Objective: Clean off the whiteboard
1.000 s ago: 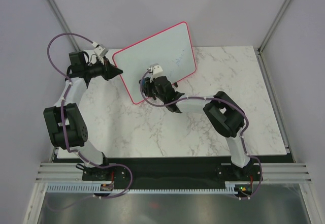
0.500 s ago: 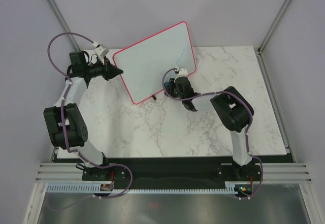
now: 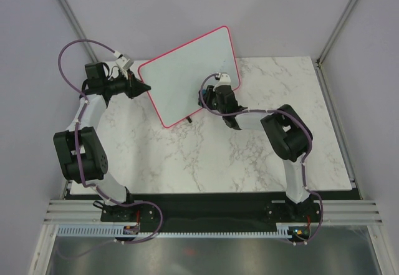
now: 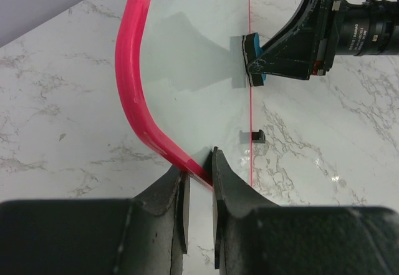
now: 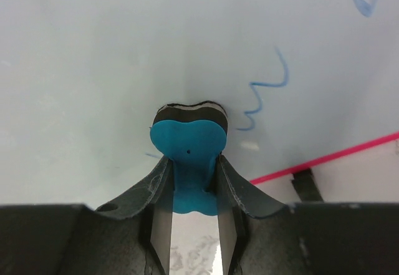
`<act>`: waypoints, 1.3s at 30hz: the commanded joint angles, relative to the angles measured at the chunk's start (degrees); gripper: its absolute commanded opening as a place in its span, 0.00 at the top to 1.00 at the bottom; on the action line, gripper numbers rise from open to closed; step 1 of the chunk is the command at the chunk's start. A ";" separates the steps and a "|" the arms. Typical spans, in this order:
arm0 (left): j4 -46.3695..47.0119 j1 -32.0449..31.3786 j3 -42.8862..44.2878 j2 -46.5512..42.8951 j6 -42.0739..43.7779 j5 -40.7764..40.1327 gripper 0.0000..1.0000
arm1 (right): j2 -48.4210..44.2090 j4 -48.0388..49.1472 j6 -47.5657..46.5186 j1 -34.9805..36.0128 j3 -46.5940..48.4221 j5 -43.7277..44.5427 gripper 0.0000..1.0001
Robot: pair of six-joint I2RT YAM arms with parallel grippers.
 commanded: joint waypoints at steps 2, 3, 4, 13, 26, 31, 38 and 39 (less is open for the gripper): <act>1.66 -0.22 1.48 0.21 9.84 -2.46 0.98 | 4.23 4.11 3.11 4.42 5.96 -2.97 1.00; 1.58 -0.31 1.39 0.12 9.92 -2.55 0.98 | 4.51 4.82 3.91 4.86 5.78 -3.15 1.00; 1.66 -0.13 1.13 -0.05 10.19 -2.55 0.98 | 4.68 5.35 4.18 5.04 5.43 -3.06 1.00; 1.40 -0.22 1.30 0.03 10.28 -2.11 0.98 | 0.11 2.73 2.76 3.99 0.08 8.98 1.00; 1.22 -0.22 1.39 -0.06 10.45 -2.19 0.98 | 2.32 -2.47 9.10 1.09 -1.78 5.64 1.00; 1.22 -0.22 1.30 -0.23 10.45 -2.19 0.98 | -1.02 -2.65 5.95 1.53 0.68 5.46 1.00; 0.87 -0.22 1.47 -0.14 10.72 -2.11 0.98 | -4.20 1.66 2.51 2.32 3.41 3.36 1.00; 0.79 -0.22 1.65 -0.06 10.72 -2.02 0.98 | -3.76 2.27 2.86 2.67 3.32 3.09 1.00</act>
